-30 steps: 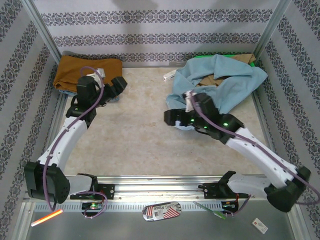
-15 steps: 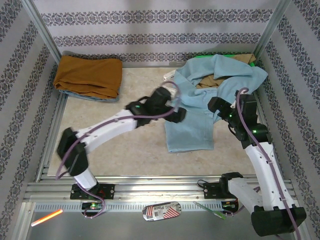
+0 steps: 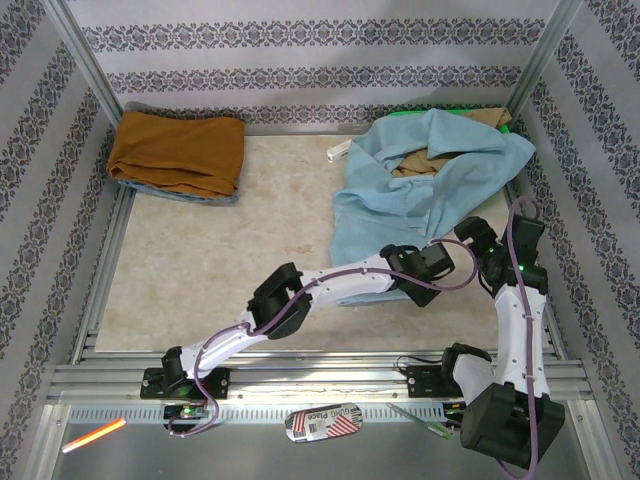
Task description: Fold and stack the trousers
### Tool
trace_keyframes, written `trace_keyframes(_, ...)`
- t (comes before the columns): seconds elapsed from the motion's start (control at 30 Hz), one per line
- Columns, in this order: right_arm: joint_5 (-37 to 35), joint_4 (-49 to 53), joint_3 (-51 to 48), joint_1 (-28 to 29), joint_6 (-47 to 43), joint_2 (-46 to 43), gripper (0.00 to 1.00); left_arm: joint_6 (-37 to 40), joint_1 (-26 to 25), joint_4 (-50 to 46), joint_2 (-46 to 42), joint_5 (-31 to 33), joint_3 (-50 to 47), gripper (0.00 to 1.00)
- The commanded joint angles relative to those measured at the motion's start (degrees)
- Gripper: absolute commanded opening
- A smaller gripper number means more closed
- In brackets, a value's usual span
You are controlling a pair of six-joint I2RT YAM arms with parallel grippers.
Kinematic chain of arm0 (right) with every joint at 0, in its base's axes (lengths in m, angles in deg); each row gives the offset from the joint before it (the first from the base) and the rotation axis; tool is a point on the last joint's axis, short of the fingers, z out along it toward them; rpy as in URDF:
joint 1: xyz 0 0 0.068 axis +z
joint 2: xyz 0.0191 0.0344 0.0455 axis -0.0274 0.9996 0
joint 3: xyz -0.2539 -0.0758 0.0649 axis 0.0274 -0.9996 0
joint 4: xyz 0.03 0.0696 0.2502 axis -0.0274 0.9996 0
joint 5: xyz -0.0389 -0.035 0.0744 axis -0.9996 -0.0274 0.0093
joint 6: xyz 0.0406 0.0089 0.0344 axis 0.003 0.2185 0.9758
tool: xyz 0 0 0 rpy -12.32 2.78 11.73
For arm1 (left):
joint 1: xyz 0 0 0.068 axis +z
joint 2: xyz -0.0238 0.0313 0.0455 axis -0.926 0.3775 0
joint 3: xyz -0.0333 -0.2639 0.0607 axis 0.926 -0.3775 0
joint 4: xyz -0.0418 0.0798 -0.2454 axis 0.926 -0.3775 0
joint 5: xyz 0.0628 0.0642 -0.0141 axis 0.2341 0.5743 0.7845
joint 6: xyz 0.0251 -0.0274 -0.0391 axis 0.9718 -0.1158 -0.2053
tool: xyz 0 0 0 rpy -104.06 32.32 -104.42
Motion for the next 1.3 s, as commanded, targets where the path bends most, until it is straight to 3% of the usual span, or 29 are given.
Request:
trace_keyframes(0.0, 2.8, -1.9, -0.3, -1.4, 0.4, -0.5, 0.98, -1.0, 1.0, -9.5, 2.8, 4.7, 3.6, 0.6)
trace_keyframes(0.07, 3.2, -2.2, -0.3, -2.1, 0.2, -0.5, 0.98, -2.7, 1.8, -10.6, 2.1, 5.5, 2.3, 0.17)
trace_keyframes(0.13, 3.6, -2.7, -0.4, -2.4, 0.3, -0.1, 0.98, -2.8, 2.4, -9.0, -1.2, 5.9, -1.0, 0.0)
trace_keyframes(0.4, 6.5, -7.1, -0.4, -2.7, 2.1, 4.3, 0.98, -1.2, 6.0, -0.2, -25.2, 1.9, -14.1, 0.0)
trace_keyframes(0.6, 12.2, -14.8, -2.2, -2.4, 5.4, 9.6, 0.98, -3.8, 12.6, 2.6, -42.3, -2.6, -21.4, 0.0)
trace_keyframes(0.8, 15.8, -22.0, -3.8, -0.9, 7.4, 18.7, 0.98, -10.6, 20.1, 13.1, -63.3, -4.1, -42.0, 0.0)
trace_keyframes(0.93, 15.2, -25.4, -3.1, 0.4, 7.7, 25.6, 0.98, -15.0, 21.8, 16.8, -76.7, -2.0, -55.7, 0.0)
trace_keyframes(1.07, 11.3, -25.3, 1.1, 2.9, 6.8, 31.9, 0.98, -18.4, 22.0, 14.5, -87.5, 2.1, -66.1, 0.0)
trace_keyframes(1.27, 5.4, -24.4, 7.7, 5.3, 6.5, 40.8, 0.95, -21.1, 24.7, 9.2, -98.6, 5.2, -74.2, 0.0)
